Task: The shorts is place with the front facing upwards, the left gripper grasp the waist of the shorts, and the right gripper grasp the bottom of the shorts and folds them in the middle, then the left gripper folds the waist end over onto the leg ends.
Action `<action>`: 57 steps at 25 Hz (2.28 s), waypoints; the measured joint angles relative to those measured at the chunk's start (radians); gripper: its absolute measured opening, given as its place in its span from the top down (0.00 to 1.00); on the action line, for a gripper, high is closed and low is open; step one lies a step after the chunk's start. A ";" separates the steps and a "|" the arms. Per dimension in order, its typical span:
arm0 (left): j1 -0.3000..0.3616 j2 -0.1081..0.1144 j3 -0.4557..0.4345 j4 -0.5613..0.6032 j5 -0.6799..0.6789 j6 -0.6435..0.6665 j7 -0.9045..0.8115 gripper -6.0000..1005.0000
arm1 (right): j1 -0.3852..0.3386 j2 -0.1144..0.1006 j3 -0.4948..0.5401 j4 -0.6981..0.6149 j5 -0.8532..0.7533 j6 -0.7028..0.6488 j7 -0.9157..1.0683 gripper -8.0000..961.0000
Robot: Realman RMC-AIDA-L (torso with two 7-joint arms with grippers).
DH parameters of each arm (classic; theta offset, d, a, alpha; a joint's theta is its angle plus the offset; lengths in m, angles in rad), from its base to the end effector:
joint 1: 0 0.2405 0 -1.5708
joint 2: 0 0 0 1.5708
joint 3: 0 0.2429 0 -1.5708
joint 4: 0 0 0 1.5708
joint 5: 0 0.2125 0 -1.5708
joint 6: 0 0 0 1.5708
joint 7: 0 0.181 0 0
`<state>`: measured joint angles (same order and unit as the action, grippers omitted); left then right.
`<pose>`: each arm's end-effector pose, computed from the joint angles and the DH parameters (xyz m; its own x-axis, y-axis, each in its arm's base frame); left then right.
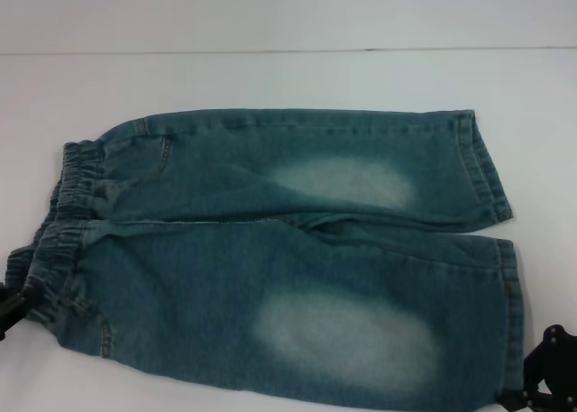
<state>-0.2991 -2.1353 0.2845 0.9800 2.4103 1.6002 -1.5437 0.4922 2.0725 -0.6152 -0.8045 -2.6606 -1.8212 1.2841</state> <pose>-0.3677 0.2632 0.0390 0.6345 0.6538 0.4122 0.7726 -0.5213 -0.3623 0.3139 0.2520 -0.0178 0.9329 -0.3582 0.0373 -0.3601 -0.9295 0.0804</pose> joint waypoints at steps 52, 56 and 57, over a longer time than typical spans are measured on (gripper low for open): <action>-0.316 0.021 0.036 -0.078 -0.025 -0.320 -0.322 0.91 | 0.166 0.007 0.139 -0.024 0.350 0.641 0.040 0.96; -0.318 0.019 0.045 -0.097 -0.027 -0.383 -0.323 0.90 | 0.176 0.011 0.081 0.024 0.383 0.772 0.024 0.97; -0.318 0.018 0.048 -0.099 -0.029 -0.392 -0.323 0.89 | 0.177 0.011 0.062 0.037 0.399 0.801 0.016 0.97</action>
<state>-0.6174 -2.1174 0.3325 0.8808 2.3813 1.2083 -1.8668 0.6693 2.0836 -0.5529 -0.7680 -2.2618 -1.0199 1.3005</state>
